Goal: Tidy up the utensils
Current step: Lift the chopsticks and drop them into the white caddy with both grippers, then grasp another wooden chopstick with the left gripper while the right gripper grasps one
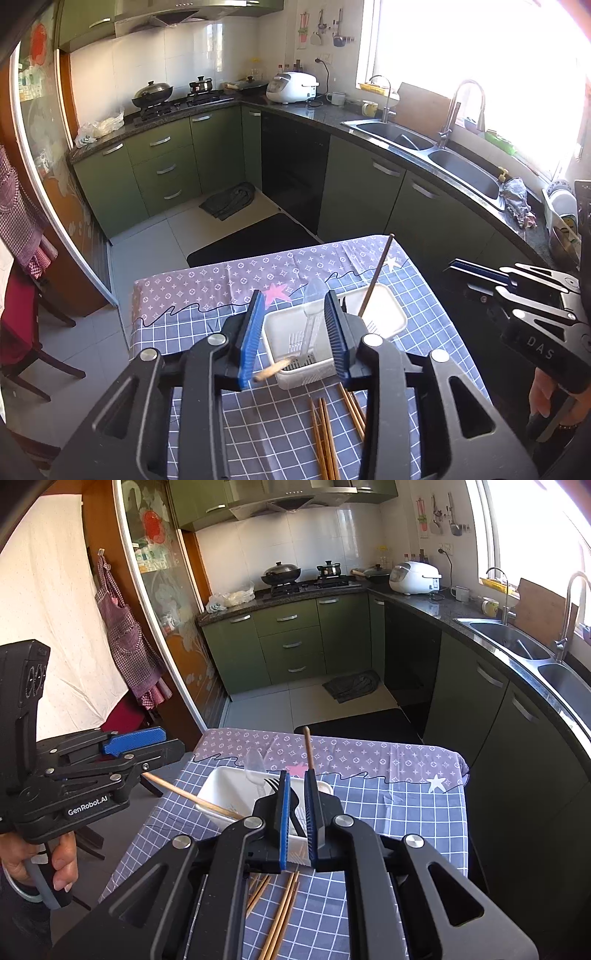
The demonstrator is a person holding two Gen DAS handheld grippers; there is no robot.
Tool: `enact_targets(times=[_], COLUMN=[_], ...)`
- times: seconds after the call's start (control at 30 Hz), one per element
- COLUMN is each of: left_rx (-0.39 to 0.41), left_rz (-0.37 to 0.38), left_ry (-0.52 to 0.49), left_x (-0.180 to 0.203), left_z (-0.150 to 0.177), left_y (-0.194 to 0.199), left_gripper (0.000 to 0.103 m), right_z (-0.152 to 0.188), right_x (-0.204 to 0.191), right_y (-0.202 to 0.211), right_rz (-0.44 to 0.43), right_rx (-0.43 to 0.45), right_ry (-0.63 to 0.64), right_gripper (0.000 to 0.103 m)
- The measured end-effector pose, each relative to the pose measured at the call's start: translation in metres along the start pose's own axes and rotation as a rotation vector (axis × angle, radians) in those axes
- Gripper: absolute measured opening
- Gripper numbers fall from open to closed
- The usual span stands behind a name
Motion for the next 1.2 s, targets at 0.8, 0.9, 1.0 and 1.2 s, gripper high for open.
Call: enact_targets(times=[0.8,0.9,1.0,1.2], left_rx=[-0.556,-0.602,-0.636,-0.689], left_rz=[0.049,0.031,0.021,0.022], left_ry=[-0.114,-0.094,-0.081,-0.062], left_x=[0.038,0.038,0.038,0.043], left_z=[0.160,0.172,0.178,0.187], left_y=[-0.069,-0.091,-0.106,-0.126], left_gripper=[0.013,0.012,0.012,0.009], right_z=[0.173,0.177,0.179,0.184], right_x=[0.036,0.036,0.037,0.042], right_y=[-0.044,-0.045,-0.046,-0.050], right_rz=[-0.001,-0.004,-0.003,-0.006], right_rx=[-0.440,-0.450,-0.457,-0.475], right_ry=[0.008,0.013,0.013,0.001], right_gripper=[0.016,0.016,0.016,0.016])
Point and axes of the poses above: each gripper's, at about its wrist camera, not at the fingertips, and y roughly against the way its jaws point, x to its right, z to its underside, the point moved 1 cm from there along -y, roughly the way its jaws point, and after that the axes turned 3 degrees about x, right-handed, at the moved point
